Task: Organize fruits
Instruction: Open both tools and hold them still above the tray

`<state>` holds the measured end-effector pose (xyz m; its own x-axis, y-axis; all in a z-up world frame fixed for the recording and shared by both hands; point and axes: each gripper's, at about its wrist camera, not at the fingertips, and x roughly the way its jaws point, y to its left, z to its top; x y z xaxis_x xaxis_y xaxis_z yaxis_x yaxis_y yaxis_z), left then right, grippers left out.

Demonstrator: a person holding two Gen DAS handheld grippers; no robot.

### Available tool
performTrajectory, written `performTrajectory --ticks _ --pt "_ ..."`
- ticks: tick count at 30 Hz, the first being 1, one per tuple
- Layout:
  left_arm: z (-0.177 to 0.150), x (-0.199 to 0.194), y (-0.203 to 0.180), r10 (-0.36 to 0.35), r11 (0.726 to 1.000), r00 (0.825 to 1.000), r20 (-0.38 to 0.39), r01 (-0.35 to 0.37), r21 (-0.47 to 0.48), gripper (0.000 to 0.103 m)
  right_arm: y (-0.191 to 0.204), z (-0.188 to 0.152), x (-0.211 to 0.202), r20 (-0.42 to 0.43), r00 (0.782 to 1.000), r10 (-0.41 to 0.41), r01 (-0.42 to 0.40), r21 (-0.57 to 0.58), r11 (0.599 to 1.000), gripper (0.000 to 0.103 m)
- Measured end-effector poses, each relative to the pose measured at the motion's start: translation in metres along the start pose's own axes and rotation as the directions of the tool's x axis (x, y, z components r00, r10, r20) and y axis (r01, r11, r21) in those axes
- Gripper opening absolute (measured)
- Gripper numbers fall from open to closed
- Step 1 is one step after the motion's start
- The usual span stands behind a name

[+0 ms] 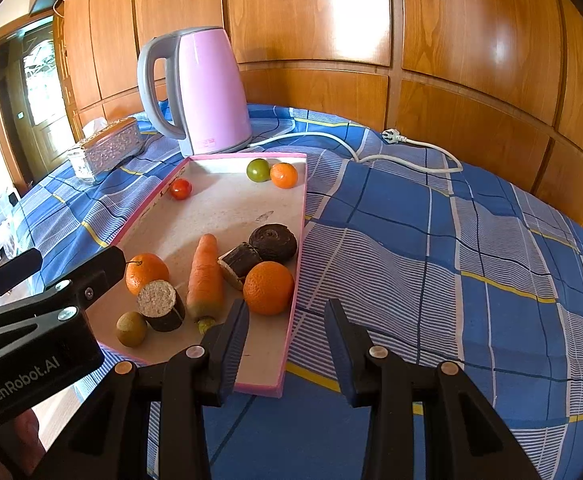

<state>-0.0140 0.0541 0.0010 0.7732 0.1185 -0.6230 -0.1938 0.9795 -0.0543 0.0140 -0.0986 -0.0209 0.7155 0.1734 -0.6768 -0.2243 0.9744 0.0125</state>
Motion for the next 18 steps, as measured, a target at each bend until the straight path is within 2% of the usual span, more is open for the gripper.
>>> performTrajectory --ticks 18 --pt "0.0020 -0.0046 -0.0017 -0.022 1.000 0.999 0.024 0.022 -0.003 0.099 -0.0001 -0.0020 -0.0012 -0.001 1.000 0.001 -0.001 0.002 1.000 0.040"
